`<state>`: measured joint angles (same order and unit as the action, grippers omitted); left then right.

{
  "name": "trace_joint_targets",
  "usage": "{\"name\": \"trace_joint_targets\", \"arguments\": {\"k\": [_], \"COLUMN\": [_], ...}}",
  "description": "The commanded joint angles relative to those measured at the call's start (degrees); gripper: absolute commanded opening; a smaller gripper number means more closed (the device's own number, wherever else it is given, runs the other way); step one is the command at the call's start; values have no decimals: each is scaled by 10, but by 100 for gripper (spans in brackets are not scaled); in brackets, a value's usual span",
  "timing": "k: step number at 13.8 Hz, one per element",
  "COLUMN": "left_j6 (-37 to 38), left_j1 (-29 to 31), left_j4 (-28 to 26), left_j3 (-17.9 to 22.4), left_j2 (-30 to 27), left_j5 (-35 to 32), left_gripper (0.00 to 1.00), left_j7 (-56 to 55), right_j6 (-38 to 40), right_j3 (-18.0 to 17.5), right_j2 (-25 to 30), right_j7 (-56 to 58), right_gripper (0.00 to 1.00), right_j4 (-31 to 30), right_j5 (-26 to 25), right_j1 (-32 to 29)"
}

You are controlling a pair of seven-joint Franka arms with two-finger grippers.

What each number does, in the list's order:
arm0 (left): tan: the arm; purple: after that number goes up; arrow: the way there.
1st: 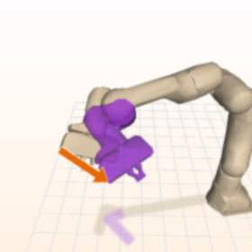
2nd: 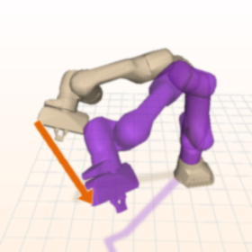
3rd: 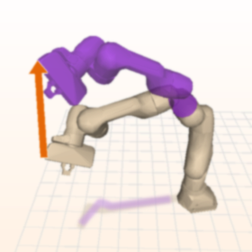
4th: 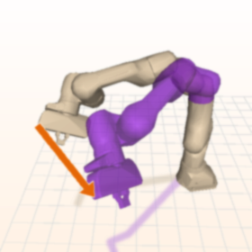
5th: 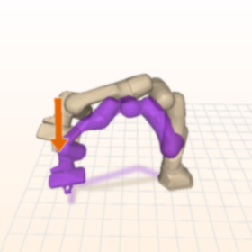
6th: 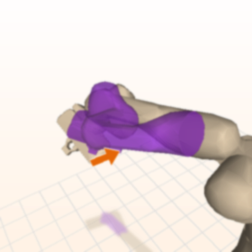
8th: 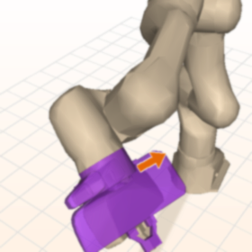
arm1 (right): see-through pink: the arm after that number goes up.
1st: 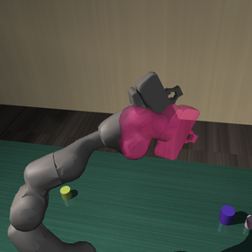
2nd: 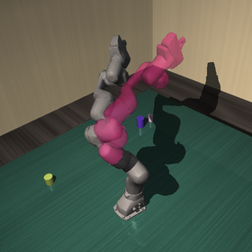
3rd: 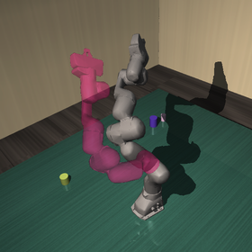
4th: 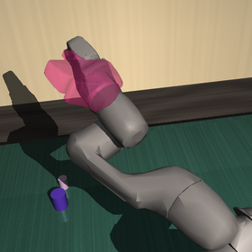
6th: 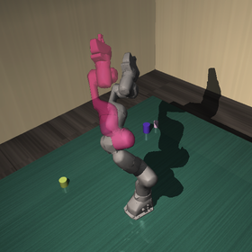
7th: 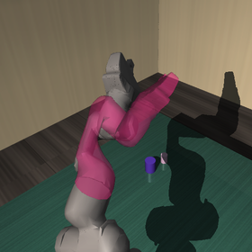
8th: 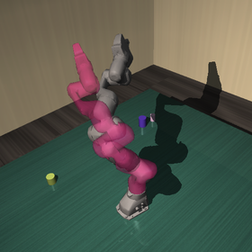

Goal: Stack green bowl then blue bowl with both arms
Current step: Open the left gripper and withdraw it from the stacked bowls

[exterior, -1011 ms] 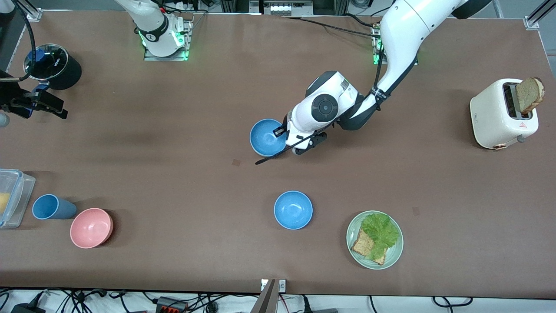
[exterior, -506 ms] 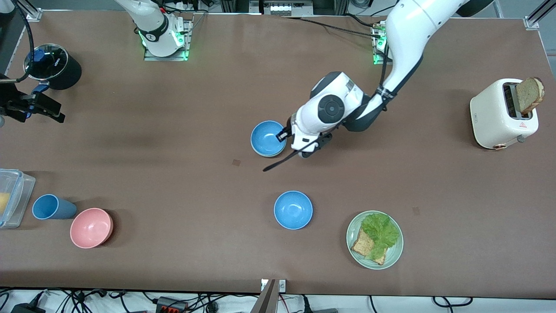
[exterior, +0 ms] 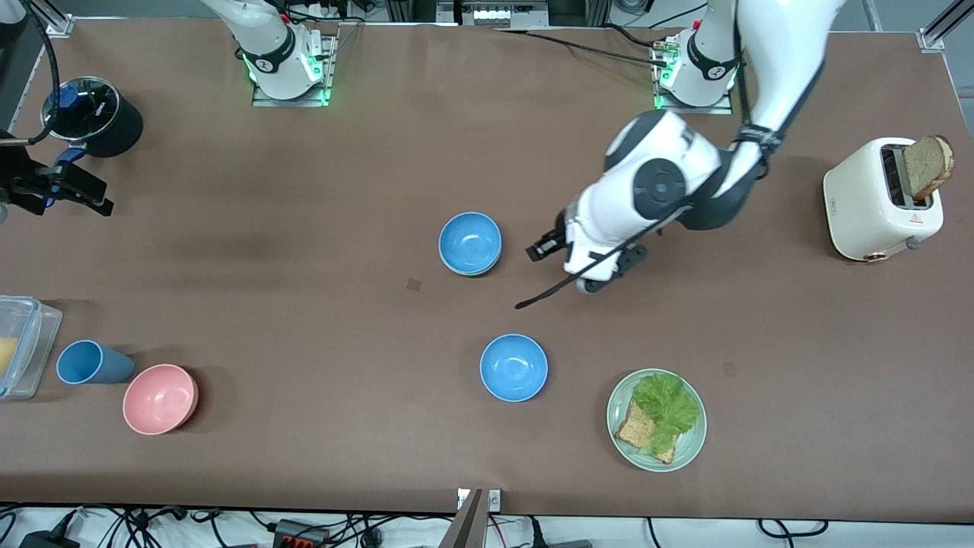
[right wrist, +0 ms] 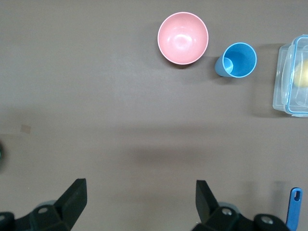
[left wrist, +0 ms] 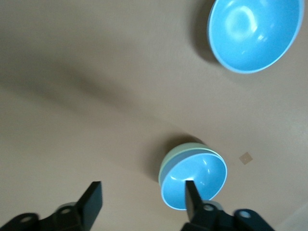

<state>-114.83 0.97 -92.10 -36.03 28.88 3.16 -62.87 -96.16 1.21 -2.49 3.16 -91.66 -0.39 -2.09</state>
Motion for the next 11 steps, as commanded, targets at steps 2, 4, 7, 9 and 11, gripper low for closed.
{"name": "trace_joint_targets", "arguments": {"k": [2, 4, 7, 9, 11], "left_j6": [71, 119, 151, 167, 194], "left_j1": [79, 100, 161, 196, 227], "left_j4": [26, 48, 76, 78, 96], "left_j3": [-5, 3, 3, 1, -1], "left_j2": [-36, -36, -33, -35, -40], "left_j5": [-10, -12, -20, -19, -18], "left_gripper": [100, 100, 100, 100, 100], "left_j7": [153, 227, 321, 404, 455], "right_j6": [2, 6, 18, 19, 23], "right_j3": [1, 1, 1, 1, 2], "right_j2": [13, 13, 17, 19, 23], "right_j7": [0, 0, -1, 0, 0], "right_gripper": [100, 100, 100, 100, 100], "right_j4": [-16, -16, -17, -19, -22], "right_j5": [-8, -6, -5, -7, -7], "right_j1": [-1, -1, 0, 0, -1]}}
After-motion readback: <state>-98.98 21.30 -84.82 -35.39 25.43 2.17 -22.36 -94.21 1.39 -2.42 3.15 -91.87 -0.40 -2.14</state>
